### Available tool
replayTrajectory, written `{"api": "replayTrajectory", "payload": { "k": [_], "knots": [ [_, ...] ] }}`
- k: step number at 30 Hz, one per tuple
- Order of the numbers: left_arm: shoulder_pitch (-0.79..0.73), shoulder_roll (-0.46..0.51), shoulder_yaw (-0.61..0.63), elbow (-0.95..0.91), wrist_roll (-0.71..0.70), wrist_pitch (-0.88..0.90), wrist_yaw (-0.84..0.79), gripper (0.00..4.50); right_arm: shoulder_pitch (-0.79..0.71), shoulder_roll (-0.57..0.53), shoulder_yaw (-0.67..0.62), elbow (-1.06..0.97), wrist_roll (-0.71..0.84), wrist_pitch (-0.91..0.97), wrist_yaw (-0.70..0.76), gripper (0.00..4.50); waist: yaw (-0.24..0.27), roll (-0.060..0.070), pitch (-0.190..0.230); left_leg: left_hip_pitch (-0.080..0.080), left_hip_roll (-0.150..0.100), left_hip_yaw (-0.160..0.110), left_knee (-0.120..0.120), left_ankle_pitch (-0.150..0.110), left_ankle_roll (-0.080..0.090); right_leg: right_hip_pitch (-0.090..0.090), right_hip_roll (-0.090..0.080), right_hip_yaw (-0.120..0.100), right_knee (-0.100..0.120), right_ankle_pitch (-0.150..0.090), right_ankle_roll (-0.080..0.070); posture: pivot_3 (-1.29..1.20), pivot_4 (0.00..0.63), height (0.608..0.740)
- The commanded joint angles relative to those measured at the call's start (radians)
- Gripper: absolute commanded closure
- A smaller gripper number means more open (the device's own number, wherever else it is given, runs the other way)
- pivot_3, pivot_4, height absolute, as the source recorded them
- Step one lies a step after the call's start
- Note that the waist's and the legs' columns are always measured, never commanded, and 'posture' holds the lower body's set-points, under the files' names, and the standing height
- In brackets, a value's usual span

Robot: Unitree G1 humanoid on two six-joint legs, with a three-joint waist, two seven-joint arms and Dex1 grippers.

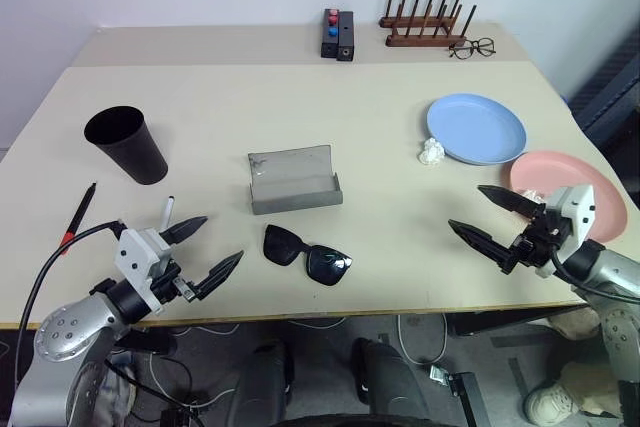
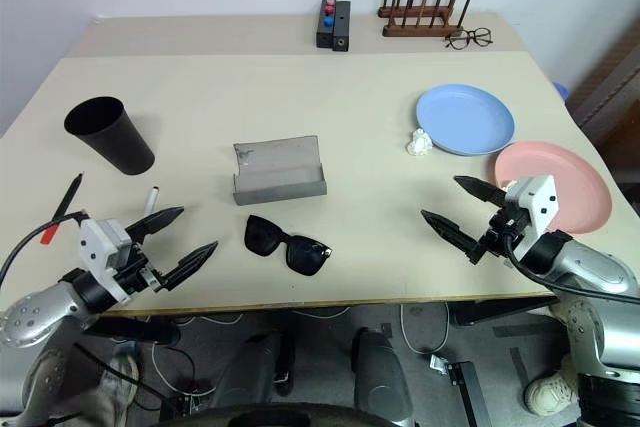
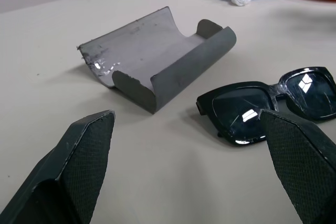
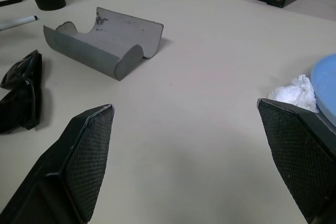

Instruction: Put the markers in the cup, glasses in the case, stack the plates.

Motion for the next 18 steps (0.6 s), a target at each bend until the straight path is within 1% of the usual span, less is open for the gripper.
{"api": "replayTrajectory", "payload": {
  "k": [1, 3, 6, 8, 13, 18],
  "knots": [
    [-0.009, 0.010, 0.021, 0.010, -0.015, -0.017, -0.012, 0.00, 0.000, -0.003, -0.005, -0.061, 0.033, 0.019, -0.015, 0.05, 0.000, 0.000, 0.000, 0.000, 0.000, 0.000, 0.000, 0.000, 0.000, 0.000, 0.000, 0.000, 0.000, 0.000, 0.000, 0.00, 0.150, 0.740],
    [-0.037, 0.013, 0.003, 0.087, 0.022, -0.068, -0.031, 0.00, -0.015, 0.007, 0.010, -0.030, 0.017, -0.002, -0.019, 0.05, 0.001, 0.000, 0.000, 0.000, 0.000, 0.000, 0.001, 0.000, 0.000, 0.000, 0.000, 0.000, 0.000, 0.000, 0.000, 0.00, 0.150, 0.740],
    [-0.076, 0.002, 0.000, 0.091, -0.003, -0.055, -0.023, 0.00, -0.023, 0.008, 0.002, -0.071, 0.056, 0.029, -0.037, 0.05, 0.001, 0.000, 0.000, 0.000, 0.000, 0.000, 0.001, 0.000, 0.000, 0.000, 0.000, 0.000, 0.000, 0.000, 0.000, 0.00, 0.150, 0.740],
    [-0.085, 0.002, -0.010, 0.106, 0.011, -0.070, -0.030, 0.00, -0.029, 0.010, 0.000, -0.071, 0.056, 0.030, -0.048, 0.05, 0.000, 0.000, 0.000, 0.000, 0.000, 0.000, 0.000, 0.000, 0.000, 0.000, 0.000, 0.000, 0.000, 0.000, 0.000, 0.00, 0.150, 0.740],
    [-0.074, -0.009, -0.016, 0.112, 0.012, -0.085, -0.032, 0.00, -0.027, 0.004, 0.014, -0.071, 0.044, 0.032, -0.053, 0.05, 0.000, 0.000, 0.000, 0.000, 0.000, 0.000, 0.000, 0.000, 0.001, 0.000, 0.000, 0.000, 0.000, 0.000, 0.000, 0.00, 0.150, 0.740],
    [-0.047, 0.000, -0.004, 0.122, 0.005, -0.105, -0.056, 0.00, -0.052, 0.001, 0.046, -0.056, 0.032, 0.039, -0.051, 0.05, -0.001, 0.000, 0.000, 0.000, 0.000, 0.000, 0.000, 0.000, 0.001, 0.000, 0.000, 0.000, 0.000, 0.000, 0.000, 0.00, 0.150, 0.740]
  ]
}}
